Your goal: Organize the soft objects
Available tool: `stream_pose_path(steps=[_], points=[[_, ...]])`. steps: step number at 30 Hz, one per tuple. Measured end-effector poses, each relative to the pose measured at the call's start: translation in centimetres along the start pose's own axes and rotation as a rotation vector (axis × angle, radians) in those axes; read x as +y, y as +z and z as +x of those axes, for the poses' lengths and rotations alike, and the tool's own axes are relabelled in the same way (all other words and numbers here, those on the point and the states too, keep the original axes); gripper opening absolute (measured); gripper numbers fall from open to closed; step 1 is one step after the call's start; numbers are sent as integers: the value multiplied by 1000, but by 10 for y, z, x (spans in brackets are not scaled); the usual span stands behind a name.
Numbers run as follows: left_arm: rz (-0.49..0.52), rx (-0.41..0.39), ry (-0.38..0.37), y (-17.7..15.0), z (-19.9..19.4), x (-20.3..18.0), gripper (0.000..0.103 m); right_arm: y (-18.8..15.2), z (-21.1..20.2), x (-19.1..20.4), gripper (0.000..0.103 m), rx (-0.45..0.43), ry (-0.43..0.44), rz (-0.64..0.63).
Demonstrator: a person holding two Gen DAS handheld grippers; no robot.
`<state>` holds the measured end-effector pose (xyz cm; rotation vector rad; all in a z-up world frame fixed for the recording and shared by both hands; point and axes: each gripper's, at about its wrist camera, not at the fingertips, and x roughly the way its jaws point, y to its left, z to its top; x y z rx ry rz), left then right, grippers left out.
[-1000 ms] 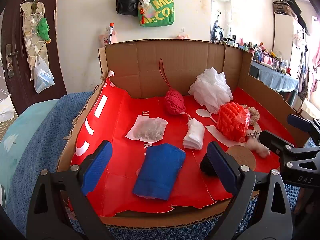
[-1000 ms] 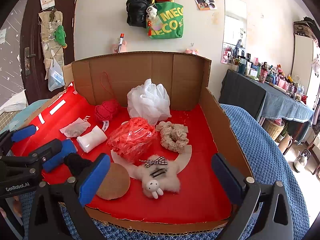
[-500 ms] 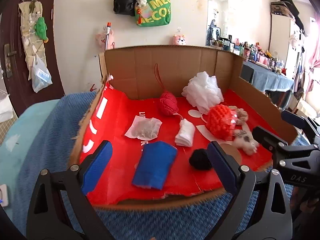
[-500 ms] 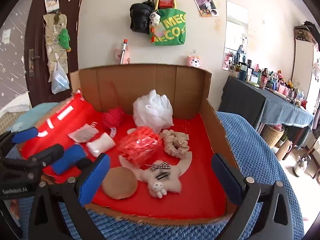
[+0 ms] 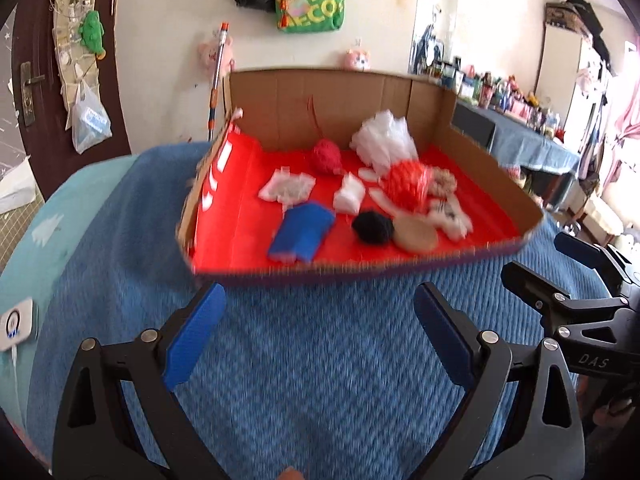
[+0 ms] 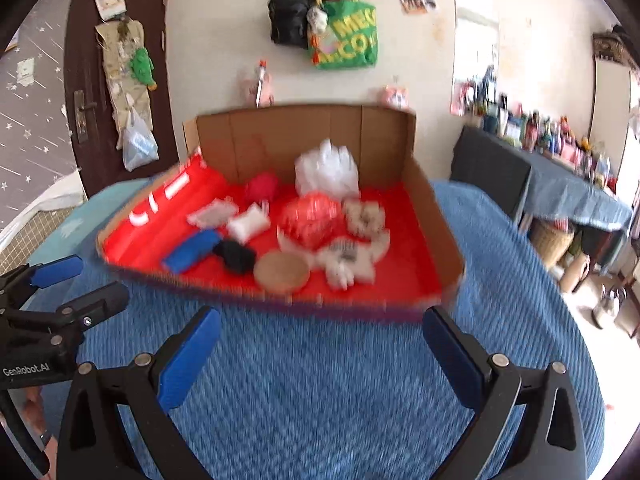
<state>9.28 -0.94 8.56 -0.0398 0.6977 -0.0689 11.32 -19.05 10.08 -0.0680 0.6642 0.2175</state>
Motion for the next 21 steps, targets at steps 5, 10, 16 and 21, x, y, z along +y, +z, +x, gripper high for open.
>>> stream_pose_path(steps=[5,10,16,21], points=[[-14,72,4,-15,20,-1,97,-23,22,-4,103,113,-24,22],[2,150,14,-27,50,-5,97,-35,47,-15,103,222,-79,47],[19,186,71,-32,63,-7,103,-40,53,-18,103,248,-92,53],[11,194,76,-29,63,-4,103,-41,52,-18,103,243,-85,65]])
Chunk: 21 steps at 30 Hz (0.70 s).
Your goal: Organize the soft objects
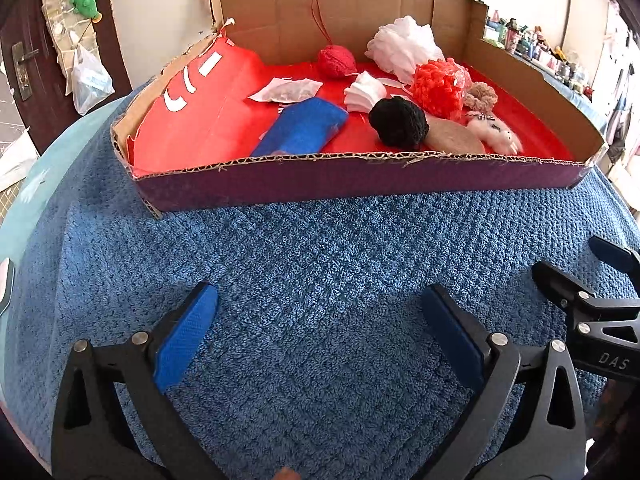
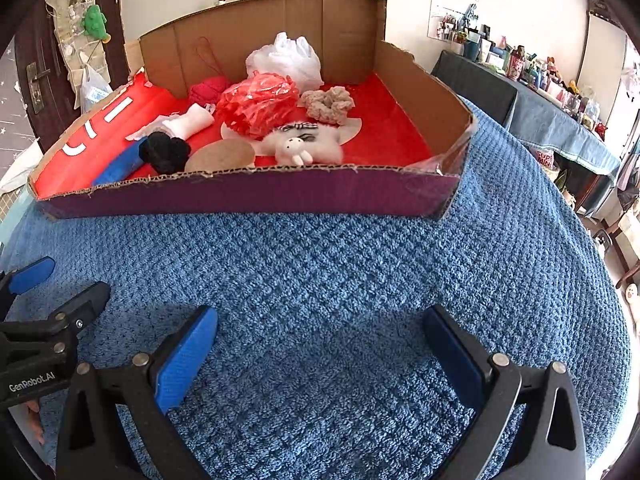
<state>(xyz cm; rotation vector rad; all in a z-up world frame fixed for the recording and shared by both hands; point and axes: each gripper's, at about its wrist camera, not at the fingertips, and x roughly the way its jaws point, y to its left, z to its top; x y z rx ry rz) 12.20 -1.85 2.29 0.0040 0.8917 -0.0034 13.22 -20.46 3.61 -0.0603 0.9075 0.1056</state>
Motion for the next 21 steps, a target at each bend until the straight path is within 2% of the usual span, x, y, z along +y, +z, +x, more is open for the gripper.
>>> stream_pose_path(steps=[21], points=[[-6,0,-14,4,2,3,103,2,3,-1,103,5,-1,8]])
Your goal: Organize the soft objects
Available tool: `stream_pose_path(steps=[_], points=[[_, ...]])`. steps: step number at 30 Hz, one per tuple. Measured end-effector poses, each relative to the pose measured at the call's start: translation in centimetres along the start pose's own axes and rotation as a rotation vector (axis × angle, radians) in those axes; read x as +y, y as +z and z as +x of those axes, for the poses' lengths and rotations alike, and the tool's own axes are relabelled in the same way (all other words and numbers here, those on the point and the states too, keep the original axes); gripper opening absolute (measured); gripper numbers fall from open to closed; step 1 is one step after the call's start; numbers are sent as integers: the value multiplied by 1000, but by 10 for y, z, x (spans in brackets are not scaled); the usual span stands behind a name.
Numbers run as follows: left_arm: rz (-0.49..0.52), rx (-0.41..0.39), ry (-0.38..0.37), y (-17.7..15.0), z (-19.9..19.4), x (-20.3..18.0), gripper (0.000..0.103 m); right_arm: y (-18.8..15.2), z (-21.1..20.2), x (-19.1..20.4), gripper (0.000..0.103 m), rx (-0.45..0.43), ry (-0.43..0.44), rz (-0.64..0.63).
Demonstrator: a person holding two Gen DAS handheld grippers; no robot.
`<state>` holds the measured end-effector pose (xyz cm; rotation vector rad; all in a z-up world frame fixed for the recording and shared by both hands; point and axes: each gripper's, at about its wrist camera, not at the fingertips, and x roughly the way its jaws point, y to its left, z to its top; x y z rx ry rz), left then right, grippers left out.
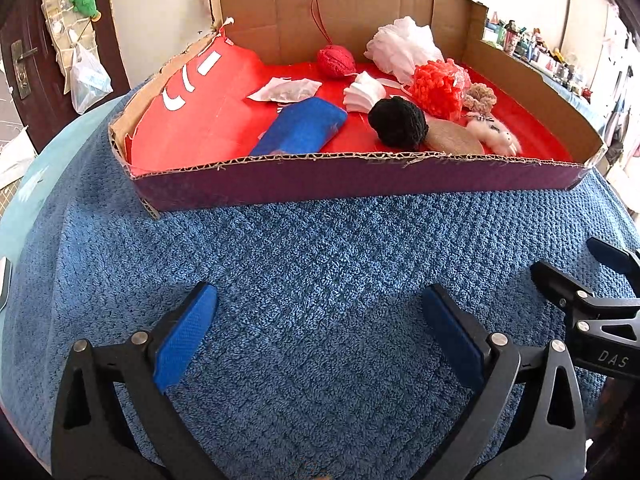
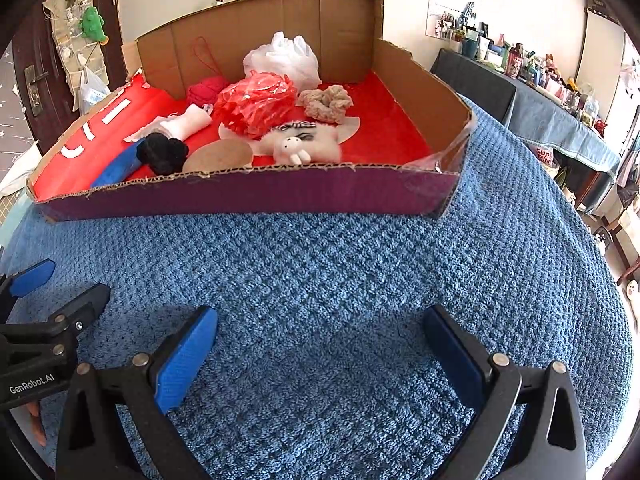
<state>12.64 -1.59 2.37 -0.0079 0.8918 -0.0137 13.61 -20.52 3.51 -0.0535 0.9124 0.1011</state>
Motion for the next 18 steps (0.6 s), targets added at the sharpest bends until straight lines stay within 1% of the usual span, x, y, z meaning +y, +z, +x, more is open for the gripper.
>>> stream_pose_path(steps=[18], points=[[-8,1,-12,-1,0,3,103,-1,-2,-4,103,-3,20,12]])
